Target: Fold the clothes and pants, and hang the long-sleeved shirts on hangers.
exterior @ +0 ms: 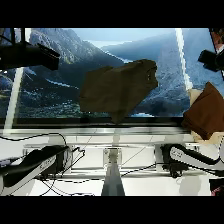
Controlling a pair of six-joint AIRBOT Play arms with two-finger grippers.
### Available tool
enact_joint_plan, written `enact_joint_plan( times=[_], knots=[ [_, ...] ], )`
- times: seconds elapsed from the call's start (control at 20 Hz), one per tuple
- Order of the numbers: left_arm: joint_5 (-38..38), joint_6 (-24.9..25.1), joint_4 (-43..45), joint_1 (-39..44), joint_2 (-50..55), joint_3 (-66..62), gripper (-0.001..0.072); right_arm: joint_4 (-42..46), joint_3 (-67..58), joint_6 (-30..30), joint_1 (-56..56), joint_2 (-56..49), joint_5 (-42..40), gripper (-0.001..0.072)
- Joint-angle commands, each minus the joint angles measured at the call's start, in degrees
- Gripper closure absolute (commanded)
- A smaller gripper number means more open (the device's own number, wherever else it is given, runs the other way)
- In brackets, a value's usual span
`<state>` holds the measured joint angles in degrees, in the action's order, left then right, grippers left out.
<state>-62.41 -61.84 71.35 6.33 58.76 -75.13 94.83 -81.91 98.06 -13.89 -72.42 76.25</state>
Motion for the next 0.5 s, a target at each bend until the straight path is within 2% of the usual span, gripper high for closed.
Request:
enact_joint_plan(
  times=[0.0, 0.05, 0.15, 0.2, 0.25, 0.3, 0.35, 0.45],
  knots=[
    [-1.0, -1.4, 2.8, 0.0, 2.1, 0.1, 0.0696, -1.4, 8.4, 0.1, 0.0, -1.4, -2.8, 0.0694],
    [-1.4, -1.4, 2.8, 0.0, 2.6, 0.1, 0.0696, -3.0, 11.0, -0.6, 0.0, -2.1, -3.1, 0.0693],
    [-1.5, -1.4, 2.8, 0.0, 3.9, 0.1, 0.0696, -9.3, 15.6, -7.8, 0.0, -3.8, -5.7, 0.0692],
    [-1.6, -1.4, 2.8, 0.0, 4.5, 0.1, 0.0696, -14.5, 17.5, -11.7, 0.0, -4.9, -7.1, 0.0667],
    [-1.6, -1.4, 2.7, 0.0, 5.1, 0.1, 0.0696, -19.7, 18.8, -13.4, 0.0, -6.1, -7.8, 0.0570],
    [-1.6, -1.4, 2.6, 0.0, 5.7, 0.1, 0.0696, -24.3, 19.4, -13.8, 0.0, -7.6, -8.4, 0.0376],
    [-1.5, -1.4, 2.0, 0.0, 6.3, 0.1, 0.0696, -28.5, 19.5, -15.0, 0.1, -9.4, -8.6, 0.0277],
    [-1.5, -1.4, 1.4, 0.0, 7.3, 0.1, 0.0696, -33.4, 19.5, -16.8, 0.9, -12.9, -9.3, 0.0269]
  ],
)
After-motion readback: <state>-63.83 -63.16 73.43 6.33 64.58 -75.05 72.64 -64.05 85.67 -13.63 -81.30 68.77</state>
